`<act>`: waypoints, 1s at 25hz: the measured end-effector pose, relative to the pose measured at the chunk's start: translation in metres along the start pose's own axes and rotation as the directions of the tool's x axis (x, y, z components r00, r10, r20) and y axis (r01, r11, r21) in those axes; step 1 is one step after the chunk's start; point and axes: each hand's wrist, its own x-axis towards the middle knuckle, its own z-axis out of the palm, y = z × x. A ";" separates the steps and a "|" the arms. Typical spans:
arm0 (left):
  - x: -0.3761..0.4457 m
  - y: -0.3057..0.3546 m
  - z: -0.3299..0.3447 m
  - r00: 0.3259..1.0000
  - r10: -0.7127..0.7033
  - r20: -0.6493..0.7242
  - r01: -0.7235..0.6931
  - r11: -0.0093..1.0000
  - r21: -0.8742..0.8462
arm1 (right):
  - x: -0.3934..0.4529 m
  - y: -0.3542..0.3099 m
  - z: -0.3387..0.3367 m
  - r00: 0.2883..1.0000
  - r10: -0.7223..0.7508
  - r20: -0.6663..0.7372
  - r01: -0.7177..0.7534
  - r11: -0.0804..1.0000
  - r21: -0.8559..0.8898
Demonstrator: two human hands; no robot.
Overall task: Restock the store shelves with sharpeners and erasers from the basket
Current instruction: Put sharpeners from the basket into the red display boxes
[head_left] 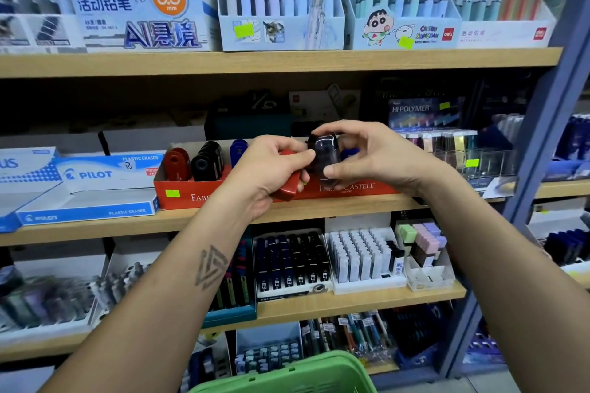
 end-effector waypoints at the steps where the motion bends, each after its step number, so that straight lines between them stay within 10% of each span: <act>1: 0.000 -0.001 0.003 1.000 0.002 -0.016 -0.001 1.000 0.019 | 0.001 -0.001 0.002 0.999 -0.003 -0.035 0.002 1.000 -0.027; 17: -0.005 -0.004 -0.003 0.957 -0.054 0.284 0.068 0.997 -0.039 | 0.006 -0.009 -0.008 0.989 -0.144 -0.042 0.127 0.954 -0.272; 25: -0.005 0.003 0.004 0.996 0.029 0.085 -0.049 0.969 0.243 | -0.002 0.007 -0.058 0.818 -0.164 -0.551 -0.252 0.759 -0.601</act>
